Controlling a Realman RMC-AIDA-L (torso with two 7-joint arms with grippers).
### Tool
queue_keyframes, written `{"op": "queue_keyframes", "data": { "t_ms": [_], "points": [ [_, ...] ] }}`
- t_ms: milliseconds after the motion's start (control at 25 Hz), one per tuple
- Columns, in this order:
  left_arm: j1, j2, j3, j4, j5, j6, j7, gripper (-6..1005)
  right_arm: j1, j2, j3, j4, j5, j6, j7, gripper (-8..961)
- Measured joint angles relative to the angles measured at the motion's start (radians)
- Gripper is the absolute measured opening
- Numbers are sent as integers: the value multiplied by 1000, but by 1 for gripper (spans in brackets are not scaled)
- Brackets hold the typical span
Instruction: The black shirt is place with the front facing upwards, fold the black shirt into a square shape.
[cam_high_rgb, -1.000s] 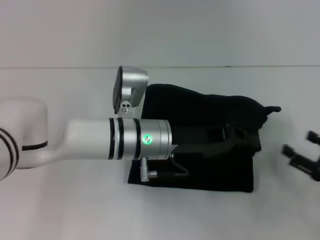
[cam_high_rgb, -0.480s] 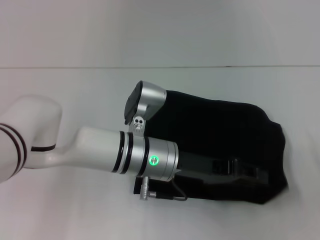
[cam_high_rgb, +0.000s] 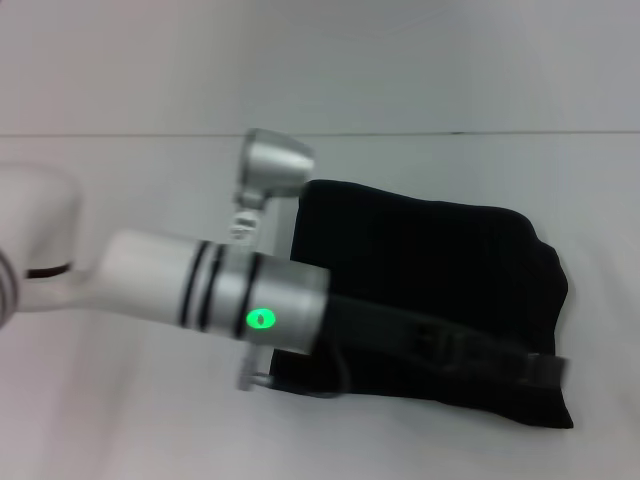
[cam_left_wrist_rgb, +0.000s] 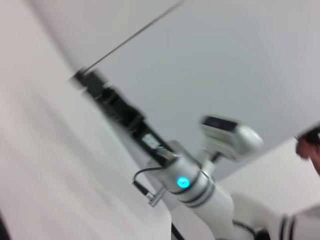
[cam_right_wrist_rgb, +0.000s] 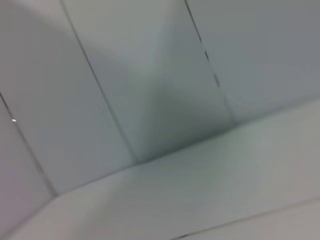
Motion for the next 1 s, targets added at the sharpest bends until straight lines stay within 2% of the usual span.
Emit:
{"op": "queue_keyframes", "data": {
  "t_ms": [80, 160, 280, 400, 440, 520, 680, 760, 800, 840, 1000],
  "points": [
    [55, 2, 2, 77, 0, 33, 89, 720, 19, -30, -41, -27, -60, 0, 197, 926],
    [108, 2, 2, 151, -1, 47, 177, 780, 42, -70, -95, -57, -138, 1, 394, 926],
    [196, 4, -2, 237, -19, 56, 317, 870, 95, -146, -187, -79, -275, 1, 691, 926],
    [257, 5, -3, 282, -45, 60, 403, 871, 155, -202, -268, -83, -381, -7, 900, 926],
    [280, 5, -3, 290, -57, 62, 438, 872, 172, -211, -290, -85, -405, -9, 943, 926],
    [306, 7, -3, 296, -72, 67, 471, 872, 209, -221, -340, -100, -455, -12, 1036, 926],
    [338, 20, -3, 303, -79, 83, 503, 873, 276, -215, -428, -141, -568, -27, 1164, 926],
    [358, 35, -4, 303, -81, 94, 549, 874, 299, -212, -446, -152, -616, -28, 1204, 926],
    [358, 35, -4, 303, -81, 94, 549, 874, 308, -212, -449, -155, -630, -28, 1217, 926],
    [384, 50, -26, 299, -90, 93, 611, 874, 315, -210, -451, -157, -639, -28, 1226, 926],
    [422, 61, -96, 297, -97, 82, 696, 874, 325, -206, -456, -154, -643, -18, 1250, 925]
  ]
}}
